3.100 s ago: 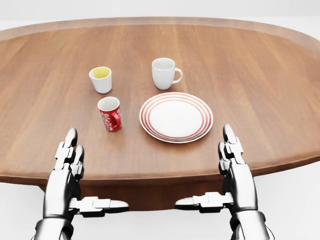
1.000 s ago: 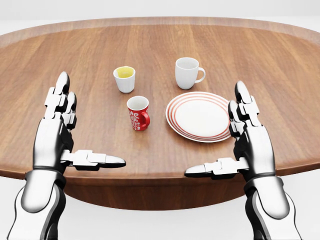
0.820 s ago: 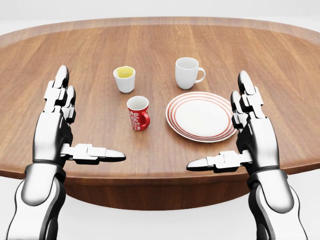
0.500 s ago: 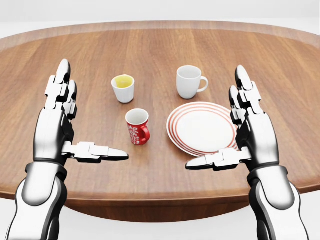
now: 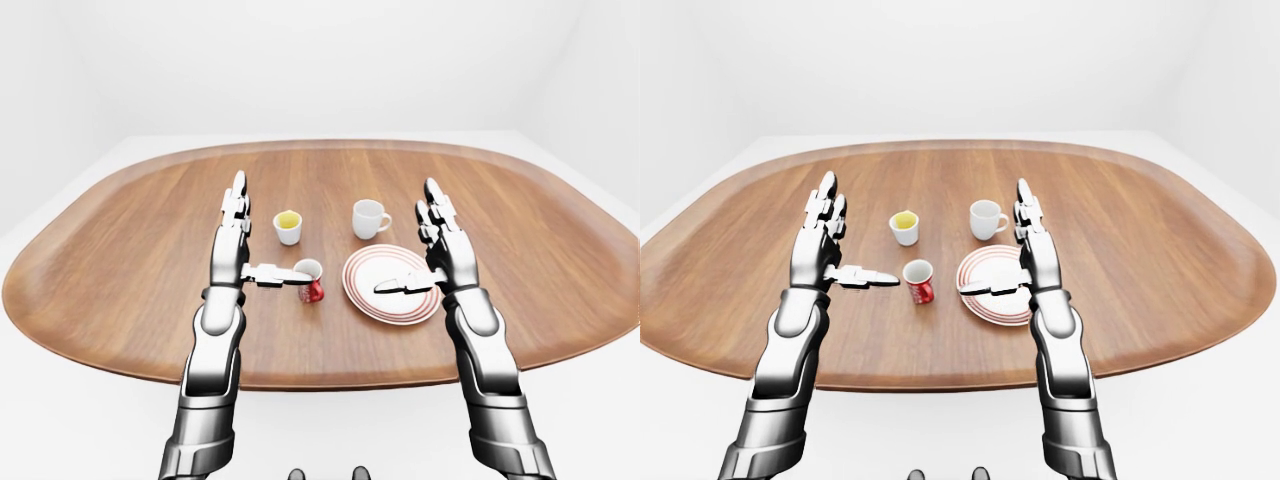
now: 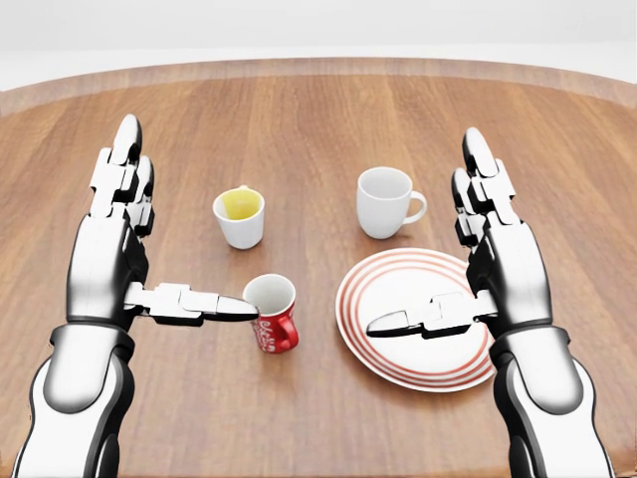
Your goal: Pick up the red mug and put it on the plate
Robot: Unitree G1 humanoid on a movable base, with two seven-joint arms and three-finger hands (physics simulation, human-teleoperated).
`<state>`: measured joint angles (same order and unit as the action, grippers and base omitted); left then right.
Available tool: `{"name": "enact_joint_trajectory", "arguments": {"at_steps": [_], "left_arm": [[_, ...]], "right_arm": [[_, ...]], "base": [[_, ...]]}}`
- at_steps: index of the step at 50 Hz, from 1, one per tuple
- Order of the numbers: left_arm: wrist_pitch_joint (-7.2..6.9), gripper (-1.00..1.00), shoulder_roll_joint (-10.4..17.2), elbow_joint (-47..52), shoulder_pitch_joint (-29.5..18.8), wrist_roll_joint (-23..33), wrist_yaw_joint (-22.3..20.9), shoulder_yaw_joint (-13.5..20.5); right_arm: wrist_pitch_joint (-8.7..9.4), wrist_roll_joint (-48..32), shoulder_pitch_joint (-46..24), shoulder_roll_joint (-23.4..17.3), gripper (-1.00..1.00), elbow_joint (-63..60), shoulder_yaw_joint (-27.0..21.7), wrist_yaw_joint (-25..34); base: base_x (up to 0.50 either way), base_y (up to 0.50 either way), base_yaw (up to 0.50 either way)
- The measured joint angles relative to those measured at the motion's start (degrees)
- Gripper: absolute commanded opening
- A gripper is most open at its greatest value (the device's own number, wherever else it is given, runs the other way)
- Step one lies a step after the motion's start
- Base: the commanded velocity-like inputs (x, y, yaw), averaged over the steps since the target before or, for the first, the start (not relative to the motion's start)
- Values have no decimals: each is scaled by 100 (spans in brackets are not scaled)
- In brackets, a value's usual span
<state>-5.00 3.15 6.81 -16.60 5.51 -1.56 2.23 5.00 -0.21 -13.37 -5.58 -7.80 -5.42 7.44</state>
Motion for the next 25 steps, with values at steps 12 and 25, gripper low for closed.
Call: {"name": "enact_joint_trajectory", "arguments": {"at_steps": [12, 25], "left_arm": [[0, 100, -5, 11, 18, 6, -4, -2], [0, 100, -6, 17, 34, 5, -8, -1]], "right_arm": [[0, -12, 5, 3, 100, 22, 5, 14], [0, -21, -17, 4, 100, 83, 12, 26]], "base": [[38, 0, 0], [38, 0, 0]]}}
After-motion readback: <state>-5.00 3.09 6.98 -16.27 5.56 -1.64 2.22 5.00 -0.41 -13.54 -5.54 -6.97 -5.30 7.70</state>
